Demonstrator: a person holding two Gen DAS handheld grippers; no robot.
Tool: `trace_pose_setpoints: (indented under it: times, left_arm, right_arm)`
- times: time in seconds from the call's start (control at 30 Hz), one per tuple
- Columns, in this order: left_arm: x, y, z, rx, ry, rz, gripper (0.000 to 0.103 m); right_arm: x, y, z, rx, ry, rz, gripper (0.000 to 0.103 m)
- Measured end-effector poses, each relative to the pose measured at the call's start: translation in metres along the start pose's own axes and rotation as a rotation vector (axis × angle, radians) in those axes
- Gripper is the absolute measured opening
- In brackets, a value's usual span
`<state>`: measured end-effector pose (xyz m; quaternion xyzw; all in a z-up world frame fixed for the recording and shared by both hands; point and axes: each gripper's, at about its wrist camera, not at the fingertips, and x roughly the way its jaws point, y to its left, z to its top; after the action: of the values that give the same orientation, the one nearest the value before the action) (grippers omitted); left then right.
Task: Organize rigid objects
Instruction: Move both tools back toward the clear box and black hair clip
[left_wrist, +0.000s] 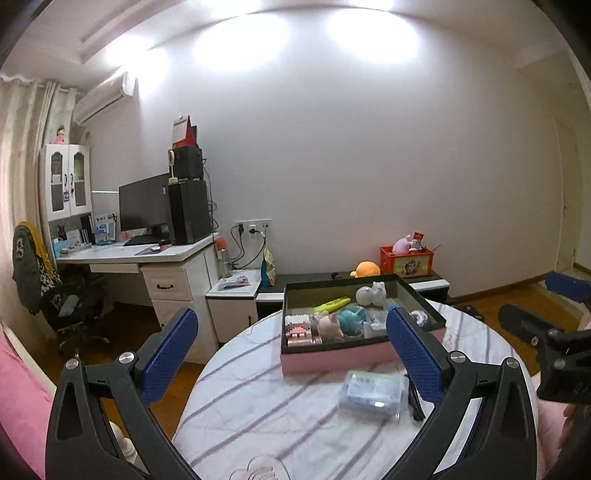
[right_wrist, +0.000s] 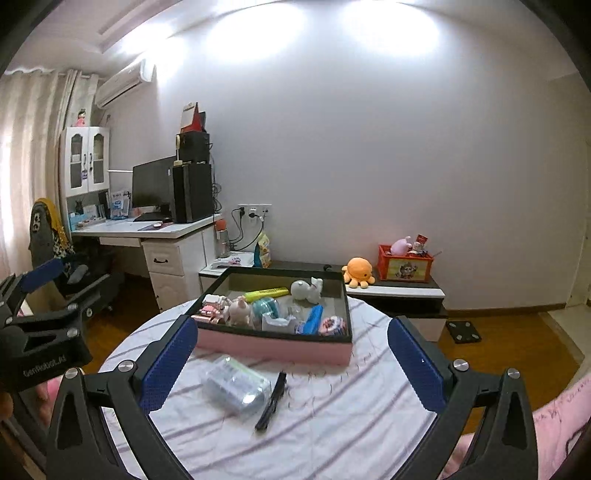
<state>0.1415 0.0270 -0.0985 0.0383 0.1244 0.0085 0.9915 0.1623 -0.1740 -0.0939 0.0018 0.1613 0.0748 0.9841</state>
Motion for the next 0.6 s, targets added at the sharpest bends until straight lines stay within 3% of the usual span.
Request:
trace_pose_setpoints:
  times: [0.3,0.6]
  left_arm:
    - [-0.023,-0.004,-0.002,0.005,-0.007,-0.038,0.103]
    - [-0.018,-0.008,-0.005,0.009,0.019,-0.037,0.103]
  right_arm:
    - [-0.025,-0.002,-0.010,0.014,0.000,-0.018,0.103]
    - [-0.026,-0.002,-0.015,0.017,0.022,-0.025,0.103]
